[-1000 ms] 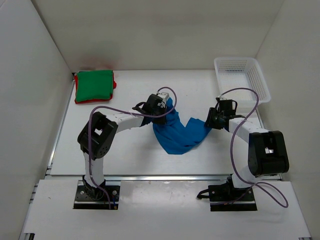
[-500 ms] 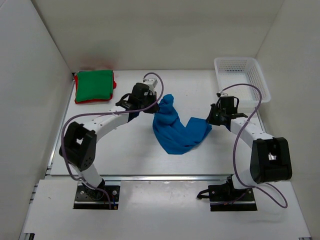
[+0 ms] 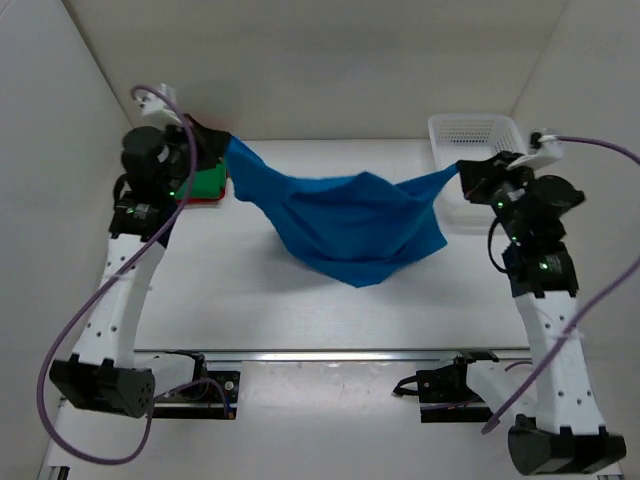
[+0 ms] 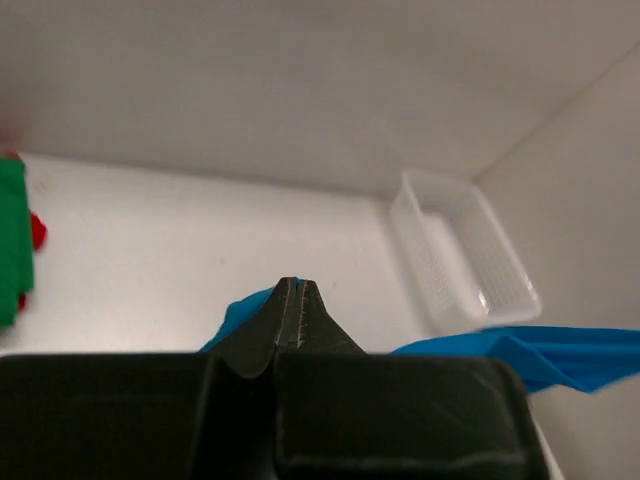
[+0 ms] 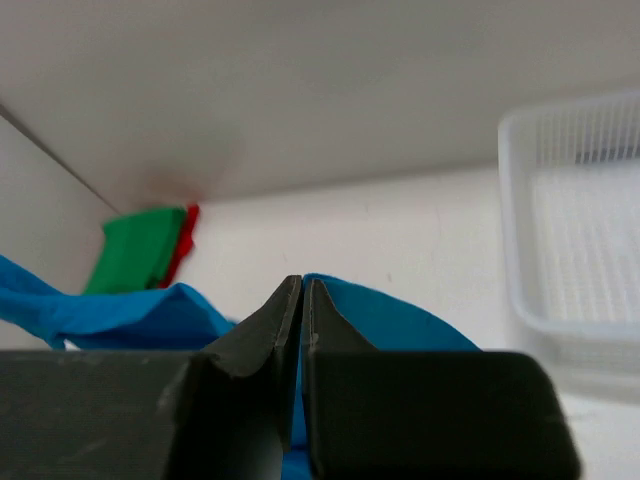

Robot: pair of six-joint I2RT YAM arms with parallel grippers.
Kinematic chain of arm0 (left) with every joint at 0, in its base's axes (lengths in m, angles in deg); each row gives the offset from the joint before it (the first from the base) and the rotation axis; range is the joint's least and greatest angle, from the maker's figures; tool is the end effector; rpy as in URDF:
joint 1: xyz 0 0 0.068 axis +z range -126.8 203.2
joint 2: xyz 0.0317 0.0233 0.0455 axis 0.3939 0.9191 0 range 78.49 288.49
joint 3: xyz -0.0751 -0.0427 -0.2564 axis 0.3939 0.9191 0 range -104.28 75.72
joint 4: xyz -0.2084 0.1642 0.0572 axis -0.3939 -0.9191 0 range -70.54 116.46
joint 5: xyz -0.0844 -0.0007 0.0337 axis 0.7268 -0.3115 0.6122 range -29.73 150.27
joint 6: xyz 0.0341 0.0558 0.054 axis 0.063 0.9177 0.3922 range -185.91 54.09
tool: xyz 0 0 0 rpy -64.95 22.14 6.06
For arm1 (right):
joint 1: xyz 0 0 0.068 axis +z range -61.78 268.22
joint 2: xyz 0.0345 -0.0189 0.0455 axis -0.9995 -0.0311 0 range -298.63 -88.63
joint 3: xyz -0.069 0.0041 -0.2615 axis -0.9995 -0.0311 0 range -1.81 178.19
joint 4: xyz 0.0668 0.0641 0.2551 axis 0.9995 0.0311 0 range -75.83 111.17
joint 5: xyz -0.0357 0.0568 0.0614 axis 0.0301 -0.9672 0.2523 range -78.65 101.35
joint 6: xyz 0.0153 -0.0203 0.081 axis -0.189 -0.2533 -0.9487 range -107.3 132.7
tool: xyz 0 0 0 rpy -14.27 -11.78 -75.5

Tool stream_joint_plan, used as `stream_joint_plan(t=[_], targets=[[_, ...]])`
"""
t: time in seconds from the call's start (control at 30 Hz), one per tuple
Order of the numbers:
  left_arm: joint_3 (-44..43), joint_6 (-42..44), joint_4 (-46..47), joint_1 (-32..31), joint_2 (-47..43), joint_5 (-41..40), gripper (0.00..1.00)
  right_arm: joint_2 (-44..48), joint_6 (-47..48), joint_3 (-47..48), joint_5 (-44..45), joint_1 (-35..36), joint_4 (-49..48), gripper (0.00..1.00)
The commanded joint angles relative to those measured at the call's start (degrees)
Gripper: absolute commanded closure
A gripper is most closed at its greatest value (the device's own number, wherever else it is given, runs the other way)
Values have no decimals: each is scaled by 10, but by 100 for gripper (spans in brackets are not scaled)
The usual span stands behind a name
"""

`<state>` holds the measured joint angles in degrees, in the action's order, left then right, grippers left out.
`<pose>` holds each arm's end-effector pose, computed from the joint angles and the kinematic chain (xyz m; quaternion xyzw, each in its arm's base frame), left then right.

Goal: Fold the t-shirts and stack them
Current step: Flatten out the tshirt

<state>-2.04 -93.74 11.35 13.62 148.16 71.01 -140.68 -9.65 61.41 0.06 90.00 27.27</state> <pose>0.3130 -0.0669 0.4362 -0.0571 0.7462 -0.2780 0.6022 0.2447 0.0221 0.4232 0.0604 0.7162 0.2138 0.6616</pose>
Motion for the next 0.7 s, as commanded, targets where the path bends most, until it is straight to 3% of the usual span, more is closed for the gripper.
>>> stream_joint_plan(t=[0.0,0.2,0.4,0.67], targets=[[-72,-6,-47,17,-51,24,100,52,-25,55,-27,-46,-16,100],[-163,-1,-99,12,-100,10,100,113,-45,129,-82,-143,10,100],[-261,18,-162,3,-96,-18,100,110,-31,200,-65,-112,41,100],[-306,34,-184,-22,-113,-58,100,110,-19,215,-54,-110,50,100]])
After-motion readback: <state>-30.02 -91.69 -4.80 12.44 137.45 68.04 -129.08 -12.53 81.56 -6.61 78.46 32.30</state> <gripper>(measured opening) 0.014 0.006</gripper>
